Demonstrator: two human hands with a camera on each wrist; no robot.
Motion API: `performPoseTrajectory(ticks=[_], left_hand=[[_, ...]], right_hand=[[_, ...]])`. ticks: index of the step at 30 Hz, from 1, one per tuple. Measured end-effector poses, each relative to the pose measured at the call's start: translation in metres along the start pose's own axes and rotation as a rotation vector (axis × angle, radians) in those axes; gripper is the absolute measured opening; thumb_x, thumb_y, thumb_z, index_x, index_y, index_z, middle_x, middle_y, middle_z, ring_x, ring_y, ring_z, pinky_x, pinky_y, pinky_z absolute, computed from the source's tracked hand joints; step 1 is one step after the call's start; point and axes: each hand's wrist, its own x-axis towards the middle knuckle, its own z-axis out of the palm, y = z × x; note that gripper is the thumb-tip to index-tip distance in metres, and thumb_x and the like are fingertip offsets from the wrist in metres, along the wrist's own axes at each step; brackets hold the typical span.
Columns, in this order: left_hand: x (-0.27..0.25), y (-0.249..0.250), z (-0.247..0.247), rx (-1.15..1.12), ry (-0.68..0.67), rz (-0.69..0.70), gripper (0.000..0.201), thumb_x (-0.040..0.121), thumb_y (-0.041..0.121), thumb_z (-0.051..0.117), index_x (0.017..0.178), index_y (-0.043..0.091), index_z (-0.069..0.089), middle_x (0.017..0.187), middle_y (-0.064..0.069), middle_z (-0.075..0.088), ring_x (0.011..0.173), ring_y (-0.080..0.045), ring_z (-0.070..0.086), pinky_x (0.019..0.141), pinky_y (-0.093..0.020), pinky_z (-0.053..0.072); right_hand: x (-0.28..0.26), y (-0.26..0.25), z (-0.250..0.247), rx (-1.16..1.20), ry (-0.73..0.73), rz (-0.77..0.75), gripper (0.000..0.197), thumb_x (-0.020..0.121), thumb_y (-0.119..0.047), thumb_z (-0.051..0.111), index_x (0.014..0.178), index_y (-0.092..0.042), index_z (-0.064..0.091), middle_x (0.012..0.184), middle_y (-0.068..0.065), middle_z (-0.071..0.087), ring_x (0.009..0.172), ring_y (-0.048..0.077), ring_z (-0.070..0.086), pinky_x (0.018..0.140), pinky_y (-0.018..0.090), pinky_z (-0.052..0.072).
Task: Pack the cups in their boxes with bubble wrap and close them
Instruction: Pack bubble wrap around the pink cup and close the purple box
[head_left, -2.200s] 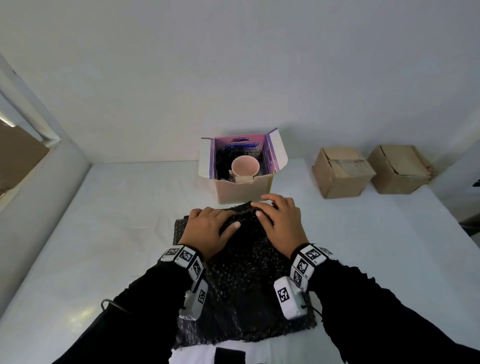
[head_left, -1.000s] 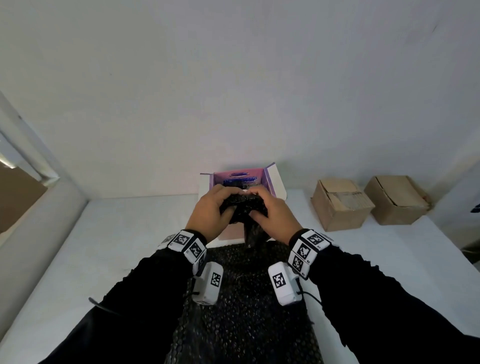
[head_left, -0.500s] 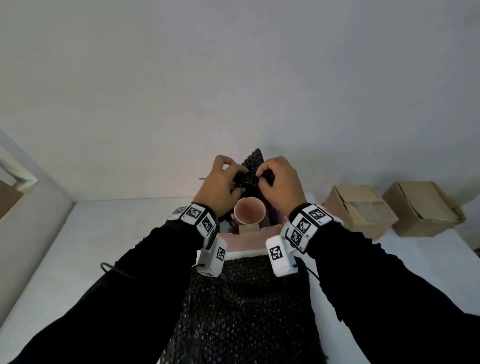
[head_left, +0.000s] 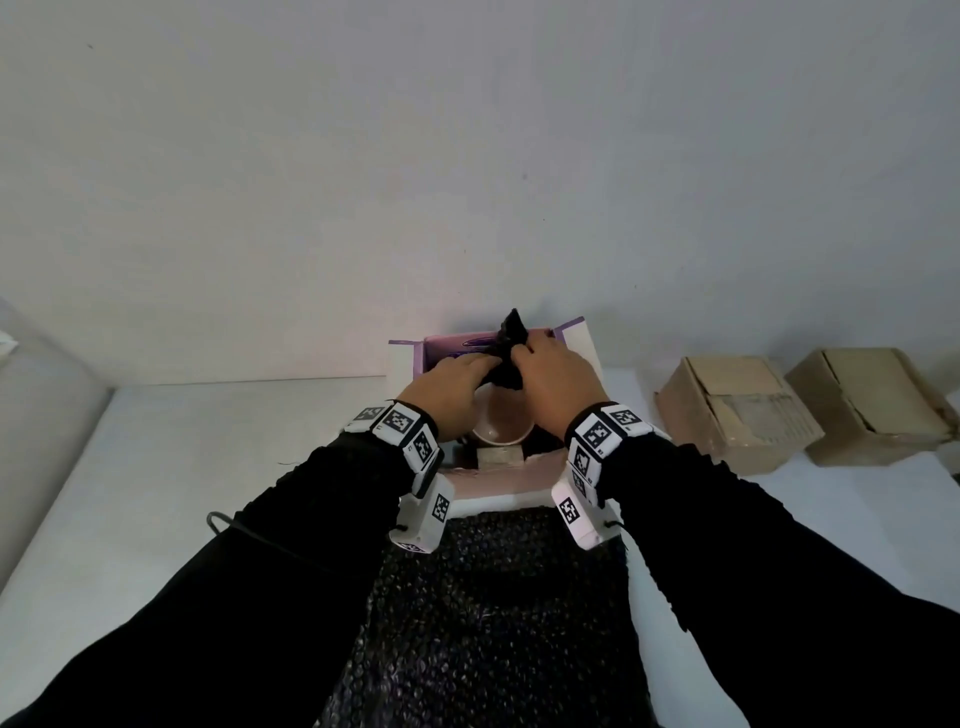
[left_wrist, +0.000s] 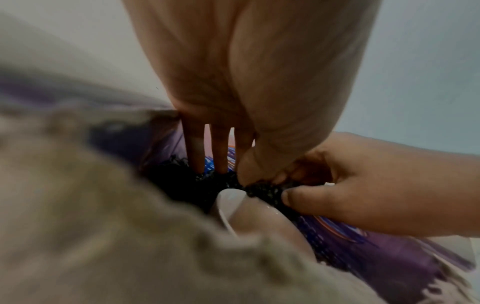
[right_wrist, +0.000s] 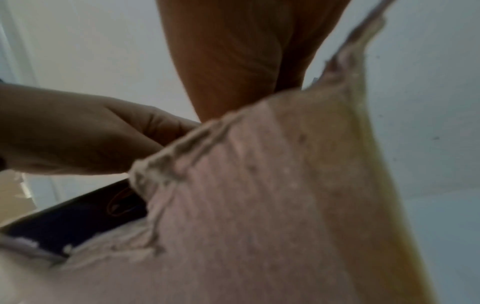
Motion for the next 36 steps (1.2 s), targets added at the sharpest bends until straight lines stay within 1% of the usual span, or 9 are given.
performPoseTrajectory(ticks=[5, 9, 14, 17, 21, 24, 26, 31, 36], left_hand=[[0.002, 0.006, 0.001, 0.220, -0.100, -0.062, 0.049, 0.090, 0.027, 0.048, 0.138, 0.018, 0.042, 0.142, -0.006, 0.046, 0.125, -0.035, 0.040, 0.103, -0.045, 0.037], [0.001, 0.008, 0.005, 0.351, -0.102, -0.050, 0.058, 0.086, 0.026, 0.055, 0.141, 0.019, 0.038, 0.144, -0.004, 0.044, 0.130, -0.030, 0.038, 0.103, -0.044, 0.034], [0.000, 0.006, 0.005, 0.325, -0.085, -0.027, 0.057, 0.083, 0.024, 0.059, 0.138, 0.016, 0.043, 0.142, -0.007, 0.043, 0.126, -0.028, 0.045, 0.100, -0.041, 0.040], [0.001, 0.006, 0.004, 0.291, -0.084, -0.038, 0.057, 0.083, 0.021, 0.059, 0.137, 0.015, 0.043, 0.141, -0.008, 0.043, 0.124, -0.028, 0.048, 0.100, -0.042, 0.042], [0.001, 0.006, 0.005, 0.315, -0.098, -0.037, 0.054, 0.084, 0.022, 0.057, 0.136, 0.016, 0.043, 0.137, -0.008, 0.049, 0.120, -0.027, 0.051, 0.098, -0.042, 0.044], [-0.001, 0.006, 0.007, 0.343, -0.087, -0.029, 0.054, 0.083, 0.023, 0.057, 0.135, 0.015, 0.044, 0.135, -0.008, 0.051, 0.119, -0.028, 0.052, 0.097, -0.041, 0.045], [-0.002, 0.006, 0.007, 0.342, -0.075, -0.034, 0.054, 0.083, 0.023, 0.057, 0.135, 0.016, 0.045, 0.134, -0.008, 0.052, 0.118, -0.027, 0.052, 0.096, -0.040, 0.045], [-0.007, 0.010, 0.005, 0.286, -0.100, -0.057, 0.049, 0.083, 0.022, 0.057, 0.131, 0.018, 0.047, 0.128, -0.005, 0.055, 0.114, -0.025, 0.055, 0.092, -0.041, 0.049], [-0.021, 0.013, 0.001, 0.296, -0.104, -0.050, 0.047, 0.083, 0.023, 0.054, 0.129, 0.018, 0.053, 0.125, -0.006, 0.057, 0.114, -0.025, 0.056, 0.092, -0.044, 0.050]], right_hand=[[0.002, -0.002, 0.014, -0.132, -0.118, -0.099, 0.060, 0.077, -0.036, 0.062, 0.127, -0.011, 0.039, 0.110, 0.010, 0.062, 0.097, 0.030, 0.061, 0.087, 0.038, 0.040], [0.007, -0.002, 0.024, -0.249, -0.087, -0.101, 0.034, 0.088, -0.023, 0.050, 0.120, -0.012, 0.047, 0.113, 0.010, 0.065, 0.108, 0.031, 0.055, 0.099, 0.040, 0.030], [0.014, -0.001, 0.017, -0.150, 0.022, -0.060, 0.033, 0.085, -0.009, 0.052, 0.117, -0.005, 0.049, 0.123, 0.019, 0.048, 0.098, 0.035, 0.057, 0.074, 0.039, 0.042], [0.015, 0.001, 0.020, -0.195, -0.050, -0.069, 0.028, 0.093, -0.012, 0.040, 0.119, -0.007, 0.050, 0.123, 0.016, 0.056, 0.101, 0.033, 0.060, 0.088, 0.040, 0.039], [0.013, 0.001, 0.024, -0.300, -0.092, -0.112, 0.027, 0.095, -0.019, 0.039, 0.110, -0.012, 0.061, 0.117, 0.009, 0.063, 0.108, 0.030, 0.057, 0.101, 0.040, 0.032], [0.008, -0.001, 0.019, -0.404, -0.016, -0.105, 0.019, 0.084, -0.020, 0.054, 0.087, -0.016, 0.072, 0.103, 0.009, 0.065, 0.102, 0.032, 0.057, 0.094, 0.042, 0.034], [0.005, 0.003, 0.017, -0.434, 0.075, -0.094, 0.011, 0.078, -0.019, 0.059, 0.078, -0.017, 0.070, 0.086, 0.005, 0.068, 0.092, 0.028, 0.059, 0.092, 0.041, 0.026], [-0.008, 0.008, 0.014, -0.388, -0.083, -0.096, 0.020, 0.089, -0.015, 0.041, 0.104, -0.017, 0.054, 0.086, 0.003, 0.071, 0.094, 0.027, 0.058, 0.099, 0.041, 0.010], [-0.020, 0.002, 0.000, -0.251, 0.008, -0.094, 0.022, 0.086, -0.016, 0.046, 0.107, -0.018, 0.052, 0.096, 0.005, 0.069, 0.096, 0.028, 0.058, 0.095, 0.042, 0.029]])
